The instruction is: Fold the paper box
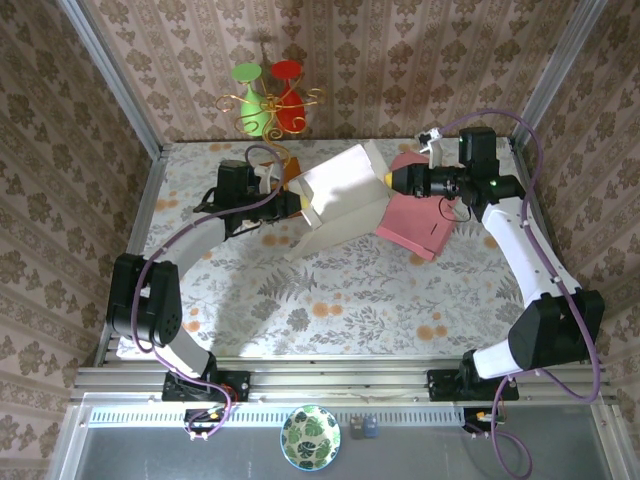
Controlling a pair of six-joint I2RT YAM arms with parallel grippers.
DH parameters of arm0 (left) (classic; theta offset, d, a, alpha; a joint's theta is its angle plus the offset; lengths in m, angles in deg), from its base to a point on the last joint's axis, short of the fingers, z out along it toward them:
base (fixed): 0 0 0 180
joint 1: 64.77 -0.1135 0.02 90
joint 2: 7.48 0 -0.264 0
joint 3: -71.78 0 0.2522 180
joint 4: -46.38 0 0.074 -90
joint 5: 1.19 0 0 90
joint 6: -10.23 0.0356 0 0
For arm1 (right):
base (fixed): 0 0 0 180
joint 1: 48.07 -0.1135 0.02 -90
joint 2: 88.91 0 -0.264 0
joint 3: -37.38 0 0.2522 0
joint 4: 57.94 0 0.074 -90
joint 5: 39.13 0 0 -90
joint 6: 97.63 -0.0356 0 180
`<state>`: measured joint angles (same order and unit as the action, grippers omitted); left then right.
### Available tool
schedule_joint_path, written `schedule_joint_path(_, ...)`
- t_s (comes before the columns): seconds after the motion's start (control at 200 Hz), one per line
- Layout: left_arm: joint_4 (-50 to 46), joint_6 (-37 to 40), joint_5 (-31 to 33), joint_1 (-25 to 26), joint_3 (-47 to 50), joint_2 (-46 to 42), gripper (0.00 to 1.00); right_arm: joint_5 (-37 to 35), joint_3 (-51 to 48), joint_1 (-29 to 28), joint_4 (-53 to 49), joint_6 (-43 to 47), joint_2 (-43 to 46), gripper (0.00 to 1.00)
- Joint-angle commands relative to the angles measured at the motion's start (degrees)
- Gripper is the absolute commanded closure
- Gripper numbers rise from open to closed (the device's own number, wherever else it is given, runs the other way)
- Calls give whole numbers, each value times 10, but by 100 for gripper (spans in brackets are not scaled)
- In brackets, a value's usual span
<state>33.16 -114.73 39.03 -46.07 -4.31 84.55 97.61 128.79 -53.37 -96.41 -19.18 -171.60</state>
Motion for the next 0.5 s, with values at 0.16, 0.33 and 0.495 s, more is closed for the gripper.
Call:
schedule_joint_path(0.16,23,-1,-30,0,-5,1,100,-50,18,-11,-21,34,-6,74)
schedule_joint_path(0.33,28,-5,-32,0,-8,5,100,-92,19,-27,-39,60,-2,78)
schedule_joint_path(0.495,18,2,-30,0,-14,7,100,-118,25,-40,-48,75,2,81)
